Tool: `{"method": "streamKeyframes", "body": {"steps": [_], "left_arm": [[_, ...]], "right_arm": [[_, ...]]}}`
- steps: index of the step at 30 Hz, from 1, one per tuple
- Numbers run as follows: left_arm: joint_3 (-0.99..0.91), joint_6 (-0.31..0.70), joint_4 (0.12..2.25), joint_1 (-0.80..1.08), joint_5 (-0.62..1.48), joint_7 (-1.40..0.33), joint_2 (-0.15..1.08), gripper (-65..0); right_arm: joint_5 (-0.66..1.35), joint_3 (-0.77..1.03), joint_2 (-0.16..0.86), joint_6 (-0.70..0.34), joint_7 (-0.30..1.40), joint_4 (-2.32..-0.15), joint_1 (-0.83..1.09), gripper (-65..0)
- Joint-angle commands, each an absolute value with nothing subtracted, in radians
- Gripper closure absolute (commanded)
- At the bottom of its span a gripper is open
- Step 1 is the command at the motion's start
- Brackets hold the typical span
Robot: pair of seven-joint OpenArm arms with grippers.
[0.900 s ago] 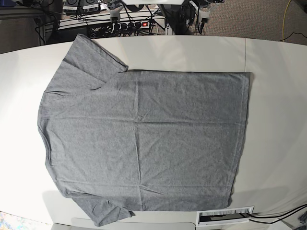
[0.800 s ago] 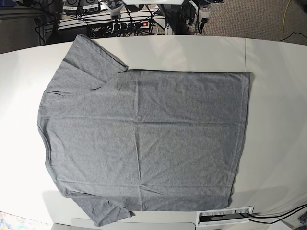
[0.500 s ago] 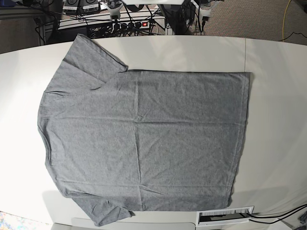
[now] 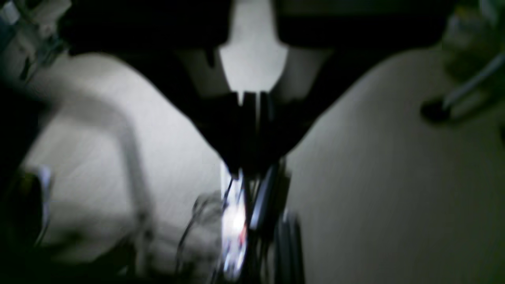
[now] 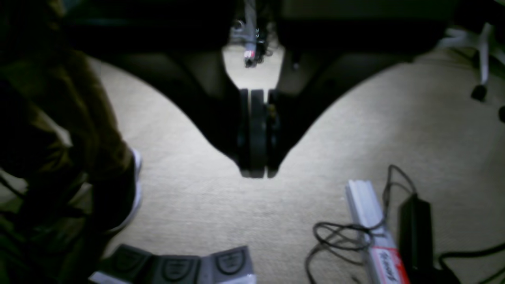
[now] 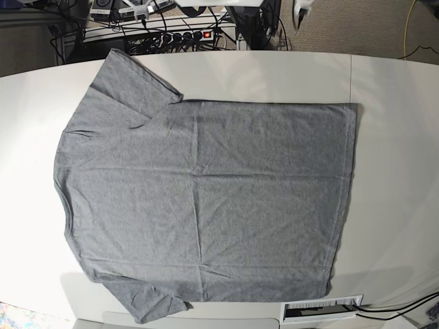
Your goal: Fold the T-shirt properly
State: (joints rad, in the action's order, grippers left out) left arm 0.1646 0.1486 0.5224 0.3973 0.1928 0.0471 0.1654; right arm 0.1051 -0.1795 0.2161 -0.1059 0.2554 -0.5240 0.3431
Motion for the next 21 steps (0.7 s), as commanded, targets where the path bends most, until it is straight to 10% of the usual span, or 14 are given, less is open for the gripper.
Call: {"method": "streamKeyframes", "body": {"steps": [1,21], "left_arm": [[0.166,0.154,0.542,0.403,0.194,0.075,0.180,0.0],[0.166,0.154,0.896,0.683,0.201,0.112,0.405,0.0]], "right_arm": [[0.111,-0.178,0.236,-0.109,0.261,-0.551,0.368,0.0],[0.038,-0.177,0.475,-0.108,0.262,-1.095,0.725,0.0]]}}
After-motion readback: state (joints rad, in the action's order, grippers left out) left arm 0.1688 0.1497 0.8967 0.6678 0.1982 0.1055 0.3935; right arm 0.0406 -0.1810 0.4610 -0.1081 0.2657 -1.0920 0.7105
